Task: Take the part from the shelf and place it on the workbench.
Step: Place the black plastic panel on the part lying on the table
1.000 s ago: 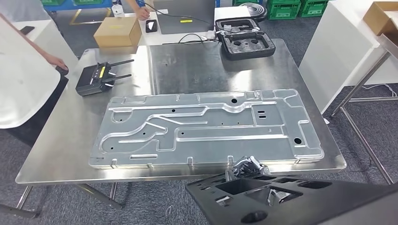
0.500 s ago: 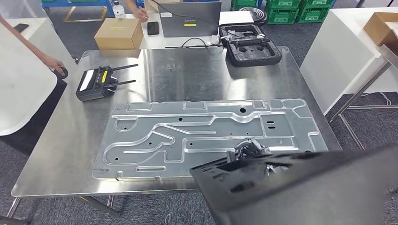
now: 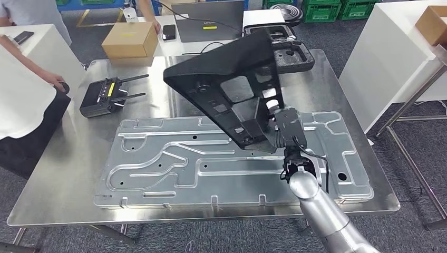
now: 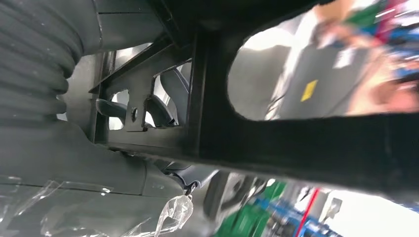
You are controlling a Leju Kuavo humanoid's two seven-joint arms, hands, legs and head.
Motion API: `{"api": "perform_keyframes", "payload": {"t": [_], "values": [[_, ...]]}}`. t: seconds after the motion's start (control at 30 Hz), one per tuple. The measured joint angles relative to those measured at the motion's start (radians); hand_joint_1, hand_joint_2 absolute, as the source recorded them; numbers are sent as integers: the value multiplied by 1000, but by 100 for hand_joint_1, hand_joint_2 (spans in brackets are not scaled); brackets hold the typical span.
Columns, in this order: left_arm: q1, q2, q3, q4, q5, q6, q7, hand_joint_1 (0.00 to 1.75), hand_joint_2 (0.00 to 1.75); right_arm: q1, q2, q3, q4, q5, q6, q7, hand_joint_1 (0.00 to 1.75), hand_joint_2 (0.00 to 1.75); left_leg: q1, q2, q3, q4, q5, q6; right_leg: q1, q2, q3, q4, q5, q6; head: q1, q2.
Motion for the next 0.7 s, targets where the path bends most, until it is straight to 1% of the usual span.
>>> {"api": "perform_keyframes", "payload": {"t": [0.03, 0.07, 0.1, 0.13, 0.17, 0.2, 0.23, 0.3, 0.33, 0.37, 0.4, 0.43, 0.47, 0.5, 0.53, 0.57, 0.6, 0.63, 0.67, 0.7], "values": [[-4, -2, -4, 0, -4, 1, 1, 0, 175, -28, 6, 11, 40, 48, -6, 32, 175, 175, 0, 0, -25, 34, 0, 0, 1, 0, 2, 0, -1, -1, 0, 0], [-8, -4, -8, 0, -7, 2, 3, 0, 175, -56, 11, 23, 76, 107, -12, 68, 175, 175, 0, 1, -30, 27, 19, 0, 0, 0, 4, 0, -4, -1, 0, 0], [-9, -7, -11, 0, -12, 2, 6, 0, 175, -82, 15, 37, 108, 186, -16, 116, 175, 175, 0, 1, -14, -23, 55, 1, 0, 1, 9, 0, -6, -1, 0, 0], [-7, -9, -16, 0, -16, 2, 9, 0, 175, -109, 17, 51, 136, 274, -15, 166, 175, 175, 1, 2, 15, -96, 98, 3, -1, 1, 13, 0, -10, 2, 0, 0], [-5, -11, -22, 0, -20, 1, 12, 0, 175, -138, 19, 68, 162, 371, -2, 216, 175, 175, -1, 2, 46, -168, 132, 7, 0, 1, 17, 1, -14, 5, 0, 0], [-3, -13, -27, 0, -25, 1, 14, 0, 175, -167, 18, 86, 186, 471, 23, 268, 175, 175, -3, 3, 70, -225, 153, 12, 2, 2, 18, 1, -17, 10, 0, 0], [-3, -15, -32, 0, -29, 1, 15, 0, 175, -195, 14, 103, 205, 562, 61, 311, 175, 175, -5, 4, 83, -256, 160, 16, 3, 3, 18, 1, -18, 15, 0, 0], [-4, -18, -38, 0, -35, 1, 16, 0, 175, -241, 3, 128, 230, 730, 145, 382, 175, 175, -8, 3, 90, -270, 156, 26, 3, 2, 20, -3, -20, 25, 1, 0], [-3, -21, -39, 0, -38, 1, 16, 0, 175, -256, -5, 134, 236, 794, 177, 402, 175, 175, -6, 0, 93, -274, 157, 31, 2, 0, 22, -2, -24, 30, 1, 0], [-3, -23, -40, 0, -40, 1, 17, 0, 175, -268, -12, 136, 239, 843, 198, 413, 175, 175, -4, -1, 97, -278, 158, 37, 1, -2, 19, 10, -34, 35, 2, 0], [-3, -24, -41, 0, -41, 1, 17, 0, 175, -278, -18, 139, 241, 877, 210, 418, 131, 131, -2, -2, 102, -282, 159, 43, 1, -2, 4, 43, -54, 39, 2, 0], [-2, -26, -43, 0, -43, 1, 18, 0, 175, -286, -22, 141, 241, 897, 215, 419, 87, 87, -1, -2, 105, -285, 158, 47, 0, -2, -23, 97, -80, 42, 3, 0], [-2, -26, -46, 0, -44, 1, 18, 0, 175, -294, -24, 142, 241, 912, 217, 421, 44, 44, -2, -1, 106, -285, 157, 51, 0, -2, -62, 168, -107, 44, 3, 0], [-2, -27, -48, 0, -46, 1, 18, 0, 175, -301, -26, 144, 241, 925, 218, 421, 0, 0, -3, 1, 108, -285, 155, 54, 0, -2, -102, 234, -127, 47, 3, 0], [-2, -28, -51, 0, -49, 1, 19, 0, 175, -305, -27, 146, 241, 936, 218, 422, 0, 0, -4, 2, 111, -285, 153, 56, -1, -2, -130, 277, -130, 48, 3, 0], [-2, -29, -53, 0, -51, 1, 18, 0, 175, -309, -28, 149, 241, 944, 217, 423, 0, 0, -4, 2, 114, -284, 150, 56, -1, -2, -141, 282, -114, 49, 3, 0], [-2, -30, -54, 0, -54, 1, 17, 0, 175, -313, -29, 151, 241, 950, 216, 423, 0, 0, -3, 1, 120, -284, 146, 55, -3, -2, -130, 244, -79, 50, 3, 0], [-3, -31, -55, 0, -57, 1, 15, 0, 175, -317, -29, 152, 240, 954, 214, 423, 0, 0, -2, 0, 125, -283, 141, 53, -5, -3, -103, 177, -35, 51, 3, 0], [-4, -31, -56, 0, -58, 1, 13, 0, 175, -324, -28, 153, 239, 957, 211, 423, 0, 0, -4, -2, 129, -281, 136, 48, -6, -3, -72, 105, -1, 52, 3, 0], [-5, -32, -56, 0, -58, 1, 11, 0, 131, -333, -26, 153, 237, 960, 207, 422, 0, 0, -6, -3, 130, -279, 131, 42, -7, -3, -48, 48, 21, 51, 3, 0]]}}
